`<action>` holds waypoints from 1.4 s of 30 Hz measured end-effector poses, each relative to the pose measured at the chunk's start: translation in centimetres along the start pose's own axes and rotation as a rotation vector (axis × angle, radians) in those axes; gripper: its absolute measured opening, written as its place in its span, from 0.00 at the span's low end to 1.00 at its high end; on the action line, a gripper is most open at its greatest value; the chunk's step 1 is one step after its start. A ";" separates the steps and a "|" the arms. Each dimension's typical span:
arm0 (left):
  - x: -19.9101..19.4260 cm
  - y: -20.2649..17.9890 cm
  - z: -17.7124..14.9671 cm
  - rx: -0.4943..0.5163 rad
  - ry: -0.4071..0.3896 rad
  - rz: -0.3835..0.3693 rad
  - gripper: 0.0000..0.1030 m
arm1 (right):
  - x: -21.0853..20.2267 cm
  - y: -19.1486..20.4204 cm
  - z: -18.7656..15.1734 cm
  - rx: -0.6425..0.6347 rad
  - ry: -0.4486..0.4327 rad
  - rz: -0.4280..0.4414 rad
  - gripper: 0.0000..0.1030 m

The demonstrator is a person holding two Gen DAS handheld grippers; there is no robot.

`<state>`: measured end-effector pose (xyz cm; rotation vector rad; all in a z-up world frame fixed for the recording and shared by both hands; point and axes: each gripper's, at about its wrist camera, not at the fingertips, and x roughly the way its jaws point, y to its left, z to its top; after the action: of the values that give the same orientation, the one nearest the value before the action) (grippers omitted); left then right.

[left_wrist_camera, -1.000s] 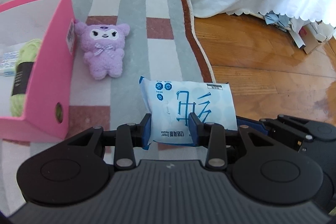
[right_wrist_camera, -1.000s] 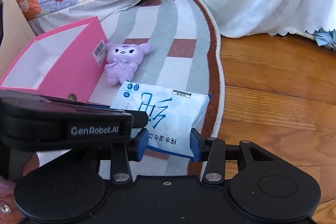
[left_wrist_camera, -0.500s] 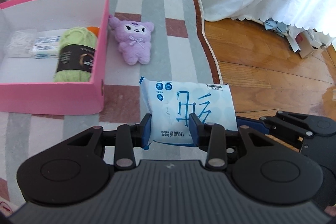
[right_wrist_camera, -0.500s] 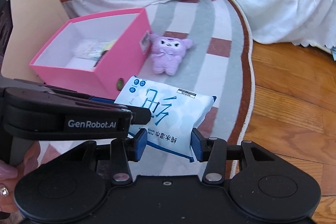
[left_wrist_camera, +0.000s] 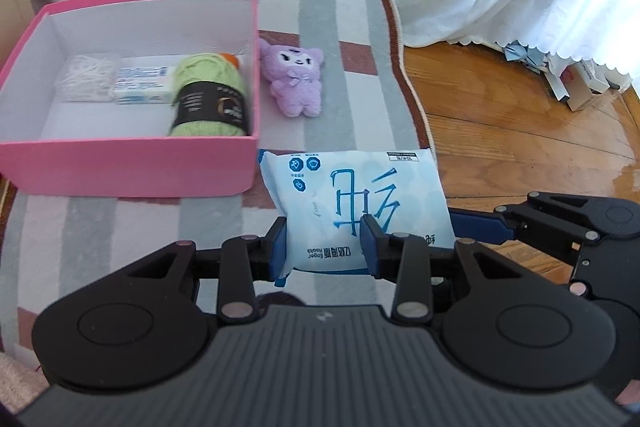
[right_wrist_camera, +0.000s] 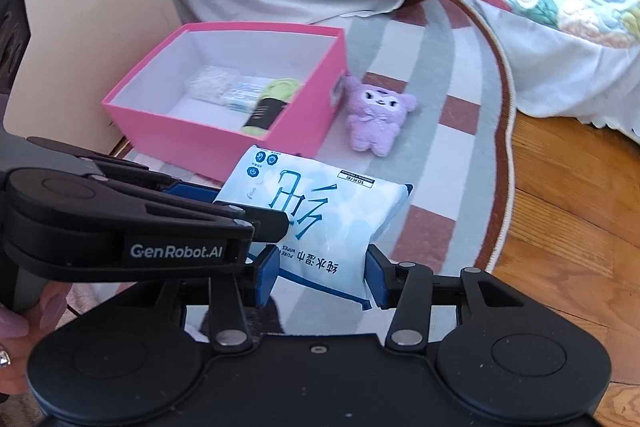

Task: Organize objects
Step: 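Lift the wet-wipe pack with the left gripper toward the pink box, then lower the wet-wipe pack into the pink box beside the soap bar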

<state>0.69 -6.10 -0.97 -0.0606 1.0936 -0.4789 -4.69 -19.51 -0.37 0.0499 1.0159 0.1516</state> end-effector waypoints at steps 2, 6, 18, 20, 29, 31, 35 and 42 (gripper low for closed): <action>-0.5 0.7 -0.1 -0.006 -0.001 -0.001 0.35 | -0.2 0.9 0.2 -0.017 0.005 -0.001 0.51; -1.7 2.0 -0.2 -0.021 -0.018 -0.007 0.36 | -0.6 2.4 0.8 -0.039 0.002 0.003 0.52; -4.4 4.8 -0.3 -0.037 -0.097 0.026 0.37 | -0.9 5.7 2.5 -0.105 -0.029 0.015 0.52; -4.6 5.2 -0.2 -0.035 -0.101 0.031 0.37 | -0.8 6.1 2.7 -0.119 -0.030 0.016 0.52; -6.6 6.4 0.7 -0.044 -0.166 0.066 0.37 | -1.2 7.5 4.6 -0.152 -0.061 0.023 0.52; -6.8 6.9 1.4 -0.045 -0.167 0.064 0.37 | -1.1 7.8 5.2 -0.164 -0.069 0.020 0.52; -6.9 8.4 3.3 -0.028 -0.165 0.060 0.37 | -0.6 8.6 7.0 -0.172 -0.087 0.026 0.51; -7.4 10.3 6.8 -0.011 -0.173 0.066 0.37 | 0.4 9.4 10.1 -0.184 -0.134 0.040 0.47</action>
<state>7.38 4.87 5.56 -0.0744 0.9254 -0.4004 3.14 -9.84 5.72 -0.0864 0.8639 0.2739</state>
